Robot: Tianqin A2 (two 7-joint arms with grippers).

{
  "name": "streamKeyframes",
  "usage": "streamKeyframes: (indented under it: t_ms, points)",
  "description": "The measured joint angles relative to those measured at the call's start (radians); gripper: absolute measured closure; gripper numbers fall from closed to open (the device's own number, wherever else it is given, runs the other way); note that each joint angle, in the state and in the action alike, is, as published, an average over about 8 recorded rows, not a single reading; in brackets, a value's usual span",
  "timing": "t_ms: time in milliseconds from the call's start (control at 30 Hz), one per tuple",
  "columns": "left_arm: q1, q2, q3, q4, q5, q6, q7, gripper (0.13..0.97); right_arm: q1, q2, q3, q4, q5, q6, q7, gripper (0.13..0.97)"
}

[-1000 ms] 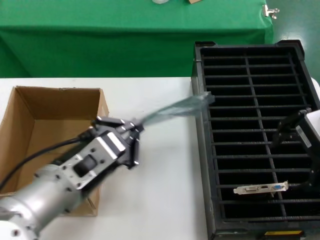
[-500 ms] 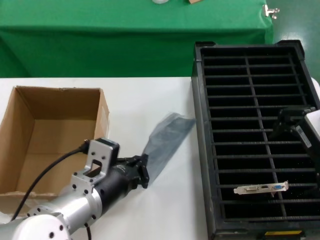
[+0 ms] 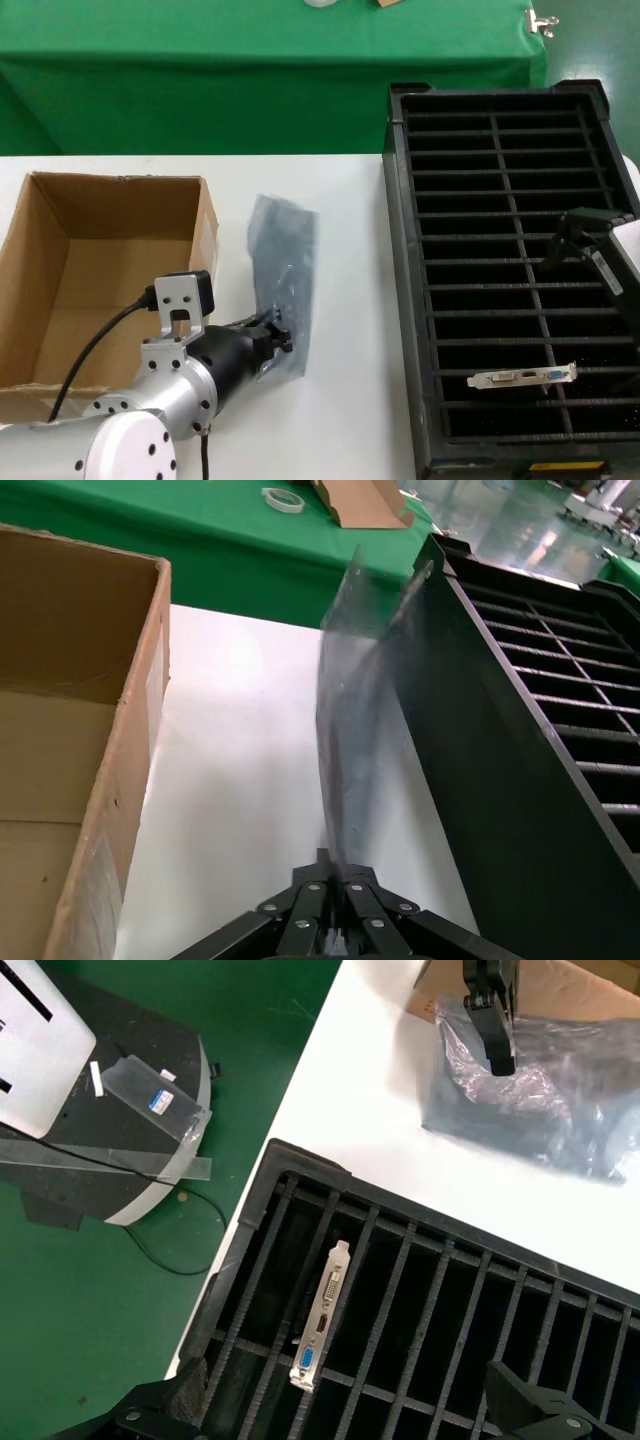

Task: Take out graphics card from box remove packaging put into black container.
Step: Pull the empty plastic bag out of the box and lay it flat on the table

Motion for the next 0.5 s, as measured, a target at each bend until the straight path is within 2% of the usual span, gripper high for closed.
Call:
streamKeyframes:
  t_ms: [133,267,500]
  points:
    - [0.002,0.0,0.007,-0.011,-0.006,-0.012,-0.021,0.929,0.0,0.0,0.0,0.0,0.0,0.0,0.0,0.139]
    - [0.011,0.0,0.011,-0.049,-0.027,-0.008,-0.014,0.904,0.0,0.0,0.0,0.0,0.0,0.0,0.0,0.131]
    - [0.044,0.0,0.009,-0.155,-0.05,0.017,0.067,0.815,0.0,0.0,0.0,0.0,0.0,0.0,0.0,0.129]
